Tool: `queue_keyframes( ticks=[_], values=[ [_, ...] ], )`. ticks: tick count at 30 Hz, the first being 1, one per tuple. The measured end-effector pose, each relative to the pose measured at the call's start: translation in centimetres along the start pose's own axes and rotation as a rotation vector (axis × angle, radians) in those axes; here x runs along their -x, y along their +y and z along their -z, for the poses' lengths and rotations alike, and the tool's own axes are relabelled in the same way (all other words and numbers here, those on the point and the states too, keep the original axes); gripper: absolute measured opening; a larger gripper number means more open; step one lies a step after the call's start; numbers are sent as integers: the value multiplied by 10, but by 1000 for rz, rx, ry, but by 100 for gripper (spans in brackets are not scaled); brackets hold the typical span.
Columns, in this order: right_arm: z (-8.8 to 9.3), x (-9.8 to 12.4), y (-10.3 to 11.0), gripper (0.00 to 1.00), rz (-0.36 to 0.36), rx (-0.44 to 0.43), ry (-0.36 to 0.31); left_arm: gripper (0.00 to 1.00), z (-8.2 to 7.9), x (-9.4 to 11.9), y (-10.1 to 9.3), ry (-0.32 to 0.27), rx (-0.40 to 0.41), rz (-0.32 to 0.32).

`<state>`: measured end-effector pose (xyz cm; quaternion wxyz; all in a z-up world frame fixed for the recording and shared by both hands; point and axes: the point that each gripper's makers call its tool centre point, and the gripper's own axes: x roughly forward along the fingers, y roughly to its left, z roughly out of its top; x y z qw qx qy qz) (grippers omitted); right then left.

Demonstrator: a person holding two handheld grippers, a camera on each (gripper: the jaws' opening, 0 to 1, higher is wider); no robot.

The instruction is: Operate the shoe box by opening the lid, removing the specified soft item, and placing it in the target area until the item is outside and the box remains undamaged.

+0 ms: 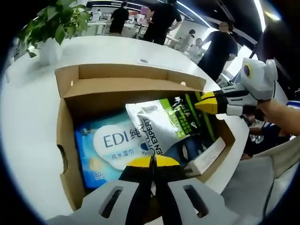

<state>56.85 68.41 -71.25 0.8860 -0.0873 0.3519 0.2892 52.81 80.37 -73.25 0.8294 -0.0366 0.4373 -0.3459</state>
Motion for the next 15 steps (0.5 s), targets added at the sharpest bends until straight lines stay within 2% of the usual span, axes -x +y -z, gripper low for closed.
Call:
queue_keyframes(
  ticks=[8,15],
  values=[
    [-11,11,0,0,6,-16,-39,0,-10,12,-7,-23,-14,-7],
    [-32,32,-1,0,-5,-17,-103,0,-21,25,-19,-43,-38,-19]
  ],
)
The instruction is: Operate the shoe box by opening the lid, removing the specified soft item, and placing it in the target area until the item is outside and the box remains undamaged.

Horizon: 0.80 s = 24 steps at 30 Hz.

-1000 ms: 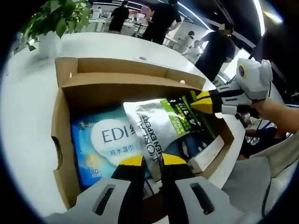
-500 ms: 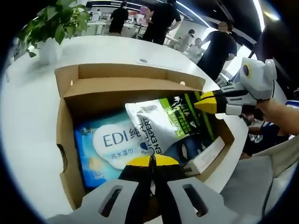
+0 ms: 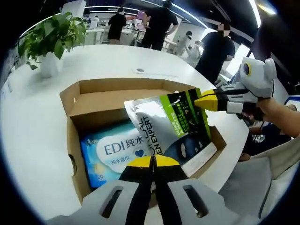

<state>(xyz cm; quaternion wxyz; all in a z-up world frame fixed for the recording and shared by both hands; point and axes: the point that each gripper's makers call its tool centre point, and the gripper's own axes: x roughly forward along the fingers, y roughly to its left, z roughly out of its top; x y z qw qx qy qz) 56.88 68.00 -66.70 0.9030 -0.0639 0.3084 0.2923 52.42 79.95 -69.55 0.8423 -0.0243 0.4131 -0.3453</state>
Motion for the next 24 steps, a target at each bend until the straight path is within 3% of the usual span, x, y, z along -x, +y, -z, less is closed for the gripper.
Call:
queue_keyframes(
  ticks=[10,24],
  values=[
    [-8,27,-16,0,14,8,-34,0,-20,3,-26,-12,-41,3],
    [5,65,-51,0,65,-11,-25,0,-40,-15,-70,-22,-93,58]
  ],
)
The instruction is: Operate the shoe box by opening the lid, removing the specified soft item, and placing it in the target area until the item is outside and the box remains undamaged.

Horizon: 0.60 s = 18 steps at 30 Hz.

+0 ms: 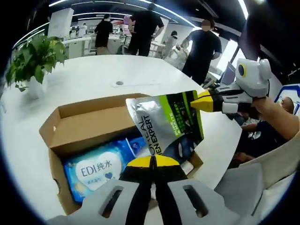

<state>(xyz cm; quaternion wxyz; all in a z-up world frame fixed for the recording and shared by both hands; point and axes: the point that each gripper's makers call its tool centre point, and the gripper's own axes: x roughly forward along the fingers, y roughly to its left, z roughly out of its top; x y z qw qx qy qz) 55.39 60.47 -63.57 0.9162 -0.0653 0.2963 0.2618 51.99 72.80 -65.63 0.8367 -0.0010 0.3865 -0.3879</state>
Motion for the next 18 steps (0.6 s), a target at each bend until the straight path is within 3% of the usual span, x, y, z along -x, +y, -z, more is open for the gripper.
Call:
queue_keyframes(
  ticks=[18],
  values=[
    [21,33,-47,0,74,-26,21,0,-17,-39,-40,26,-67,64]
  ],
)
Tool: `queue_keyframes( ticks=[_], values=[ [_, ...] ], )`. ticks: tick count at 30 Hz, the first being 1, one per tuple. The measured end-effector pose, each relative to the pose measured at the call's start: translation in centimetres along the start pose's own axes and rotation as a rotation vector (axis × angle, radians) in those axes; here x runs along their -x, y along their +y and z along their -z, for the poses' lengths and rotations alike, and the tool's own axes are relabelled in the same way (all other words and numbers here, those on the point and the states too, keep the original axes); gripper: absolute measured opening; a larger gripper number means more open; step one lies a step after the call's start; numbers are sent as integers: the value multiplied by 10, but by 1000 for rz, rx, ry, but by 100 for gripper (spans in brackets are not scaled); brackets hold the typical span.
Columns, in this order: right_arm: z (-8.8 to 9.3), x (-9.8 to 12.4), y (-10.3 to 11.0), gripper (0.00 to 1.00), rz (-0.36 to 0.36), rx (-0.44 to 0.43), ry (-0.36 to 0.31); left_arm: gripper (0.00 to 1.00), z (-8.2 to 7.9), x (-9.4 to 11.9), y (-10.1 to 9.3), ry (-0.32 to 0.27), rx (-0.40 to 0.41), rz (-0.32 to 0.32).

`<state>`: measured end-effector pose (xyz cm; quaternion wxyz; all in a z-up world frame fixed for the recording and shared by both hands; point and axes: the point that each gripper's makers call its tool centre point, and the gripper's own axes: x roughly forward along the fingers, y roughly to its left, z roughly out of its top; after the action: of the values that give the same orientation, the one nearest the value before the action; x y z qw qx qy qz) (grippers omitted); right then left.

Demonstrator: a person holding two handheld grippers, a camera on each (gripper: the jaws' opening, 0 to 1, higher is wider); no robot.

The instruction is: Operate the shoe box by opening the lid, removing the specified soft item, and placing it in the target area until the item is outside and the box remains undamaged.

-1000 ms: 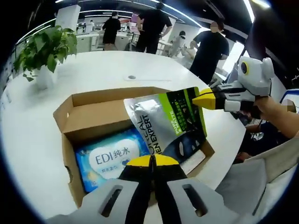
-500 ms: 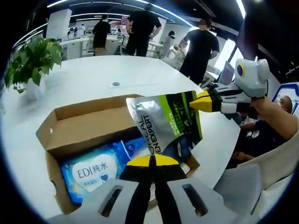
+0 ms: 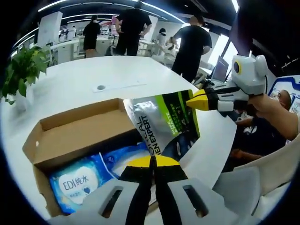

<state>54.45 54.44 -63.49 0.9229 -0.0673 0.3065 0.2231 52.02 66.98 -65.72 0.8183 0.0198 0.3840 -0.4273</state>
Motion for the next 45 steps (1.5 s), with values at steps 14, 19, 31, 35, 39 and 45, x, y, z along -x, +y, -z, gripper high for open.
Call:
queue_keyframes(
  ticks=[14,19,31,35,39,45],
  values=[
    [15,9,-35,0,35,-9,36,0,-4,-30,-31,37,-27,45],
    [22,9,-45,0,44,-11,56,0,-4,-42,-37,53,-35,57],
    [41,1,-66,0,56,-25,108,0,-5,-69,-40,108,-62,72],
    [46,-3,-73,0,62,-31,124,0,-6,-76,-40,125,-75,74],
    [52,-9,-79,0,61,-38,142,0,-3,-87,-38,149,-74,79],
    [62,-18,-87,0,67,-45,170,0,-2,-100,-36,178,-72,81]
  ],
)
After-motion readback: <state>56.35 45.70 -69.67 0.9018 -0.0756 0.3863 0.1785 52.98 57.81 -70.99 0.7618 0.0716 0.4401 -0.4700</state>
